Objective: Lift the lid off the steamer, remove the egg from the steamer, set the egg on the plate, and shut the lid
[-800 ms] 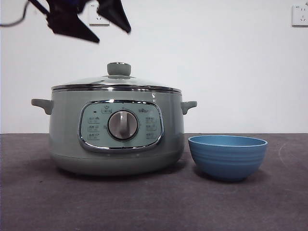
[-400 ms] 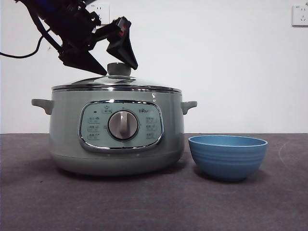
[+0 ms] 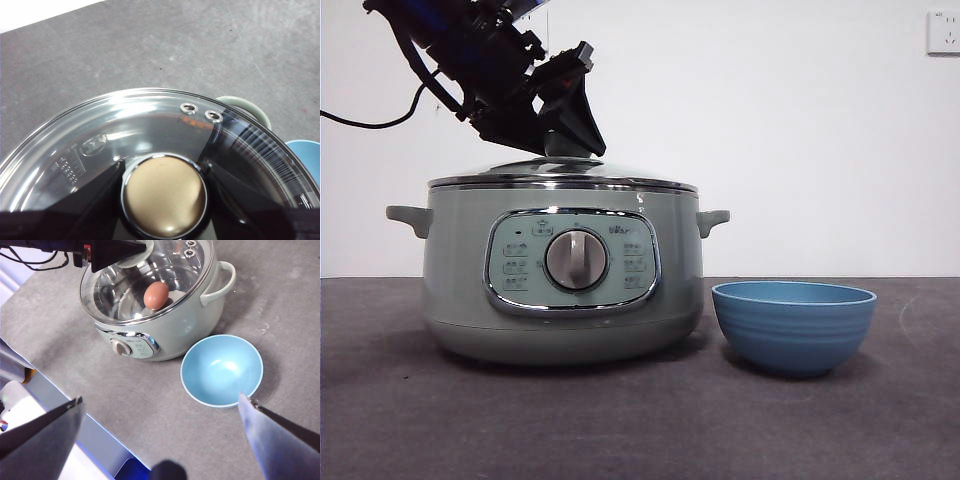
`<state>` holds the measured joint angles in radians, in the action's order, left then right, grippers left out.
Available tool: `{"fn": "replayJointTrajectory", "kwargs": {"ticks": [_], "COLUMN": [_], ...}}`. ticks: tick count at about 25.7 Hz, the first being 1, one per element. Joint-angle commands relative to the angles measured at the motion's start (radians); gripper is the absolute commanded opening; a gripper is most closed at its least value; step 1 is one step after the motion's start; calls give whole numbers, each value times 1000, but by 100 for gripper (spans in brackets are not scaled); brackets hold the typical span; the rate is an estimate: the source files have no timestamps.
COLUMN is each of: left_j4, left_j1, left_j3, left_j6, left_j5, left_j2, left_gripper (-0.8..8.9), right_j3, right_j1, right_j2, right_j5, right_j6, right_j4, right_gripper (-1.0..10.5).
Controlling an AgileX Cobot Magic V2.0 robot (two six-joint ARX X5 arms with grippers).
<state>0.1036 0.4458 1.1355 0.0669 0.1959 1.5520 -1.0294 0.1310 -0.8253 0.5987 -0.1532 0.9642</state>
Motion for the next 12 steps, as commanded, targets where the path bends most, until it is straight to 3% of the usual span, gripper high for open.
{"fn": "replayJointTrajectory", "kwargs": {"ticks": [1, 3, 12], "left_j4": [11, 21, -11], "left_j1": [-2, -2, -2], "left_j3": [0, 0, 2], "left_j6": [-16, -17, -44], "left_j5": [-7, -8, -5], "left_j2": [5, 5, -12], "left_gripper": [95, -11, -8], "right_j3": [-3, -3, -3], "right_j1": [2, 2, 2], "right_j2": [0, 0, 0], "right_j5": [-2, -2, -2], "right_j6": [6, 6, 6], "right_j4": [-6, -6, -6], "right_gripper": [566, 566, 566]}}
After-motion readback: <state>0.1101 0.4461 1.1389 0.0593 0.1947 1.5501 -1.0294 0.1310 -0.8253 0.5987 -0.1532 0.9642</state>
